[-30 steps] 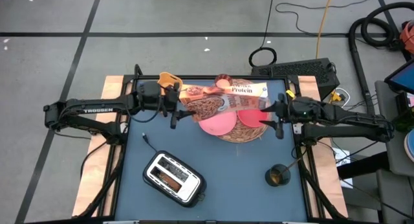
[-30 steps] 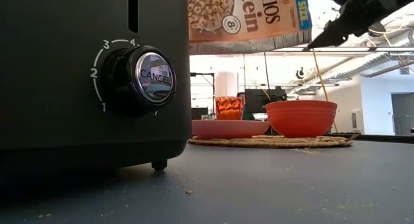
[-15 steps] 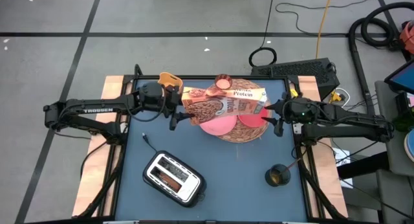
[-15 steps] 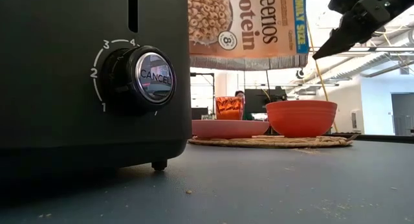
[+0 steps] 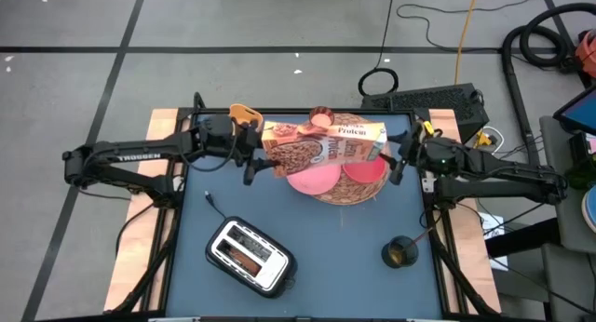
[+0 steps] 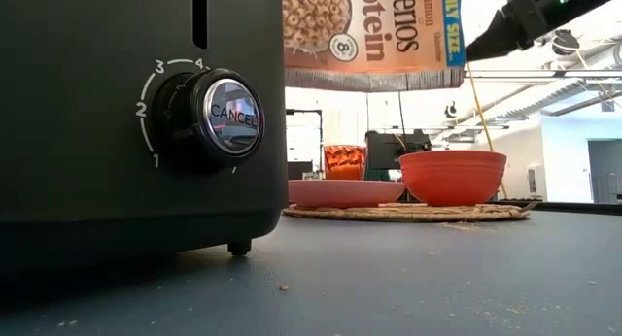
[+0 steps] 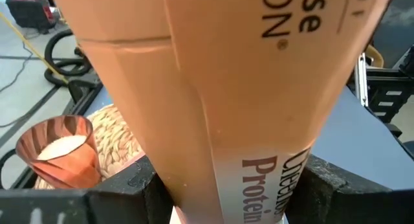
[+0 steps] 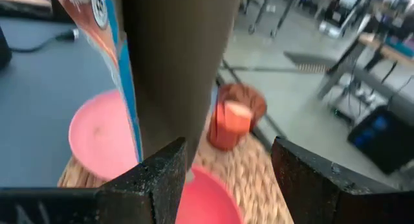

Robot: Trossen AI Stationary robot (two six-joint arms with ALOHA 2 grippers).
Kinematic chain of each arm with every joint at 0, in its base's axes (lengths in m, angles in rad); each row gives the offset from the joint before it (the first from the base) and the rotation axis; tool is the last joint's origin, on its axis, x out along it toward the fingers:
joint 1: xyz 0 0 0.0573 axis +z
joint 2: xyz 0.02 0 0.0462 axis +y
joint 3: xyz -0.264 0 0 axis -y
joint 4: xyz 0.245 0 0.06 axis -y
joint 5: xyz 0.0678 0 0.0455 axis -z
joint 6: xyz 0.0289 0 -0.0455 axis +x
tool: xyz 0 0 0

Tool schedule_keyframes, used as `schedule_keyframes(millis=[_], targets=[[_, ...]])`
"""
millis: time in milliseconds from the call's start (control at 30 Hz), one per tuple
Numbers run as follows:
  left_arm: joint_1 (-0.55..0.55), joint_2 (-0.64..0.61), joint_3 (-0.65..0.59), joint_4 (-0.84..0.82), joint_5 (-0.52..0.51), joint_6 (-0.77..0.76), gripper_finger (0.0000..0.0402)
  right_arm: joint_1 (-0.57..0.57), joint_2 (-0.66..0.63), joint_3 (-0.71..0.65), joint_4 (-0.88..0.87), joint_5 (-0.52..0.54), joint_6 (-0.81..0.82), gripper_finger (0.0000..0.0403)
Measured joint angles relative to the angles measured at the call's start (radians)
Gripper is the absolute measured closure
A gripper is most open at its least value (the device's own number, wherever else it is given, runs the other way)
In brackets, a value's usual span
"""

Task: Arrange a breakfast setting
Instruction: Pour the cereal from the cereal box into the red bowl

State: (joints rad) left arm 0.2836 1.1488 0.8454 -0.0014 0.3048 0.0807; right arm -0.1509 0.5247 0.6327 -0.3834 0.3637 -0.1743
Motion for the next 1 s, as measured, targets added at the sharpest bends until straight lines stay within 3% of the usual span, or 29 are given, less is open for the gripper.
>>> schedule_keyframes(millis=[200,467,1000], targets=[[0.002,0.000,0.069,-0.099,-0.001,-0.005,0.0179,0.000,0.001,0.000,0.031,0.000,-0.058,0.0188],[0.002,0.015,0.072,-0.158,-0.007,-0.044,0.0179,0.000,0.004,0.000,-0.001,0.000,-0.056,0.0188],[0.008,0.047,0.119,-0.142,-0.023,-0.069,0.0179,0.000,0.003,0.000,-0.004,0.003,-0.101,0.0188]])
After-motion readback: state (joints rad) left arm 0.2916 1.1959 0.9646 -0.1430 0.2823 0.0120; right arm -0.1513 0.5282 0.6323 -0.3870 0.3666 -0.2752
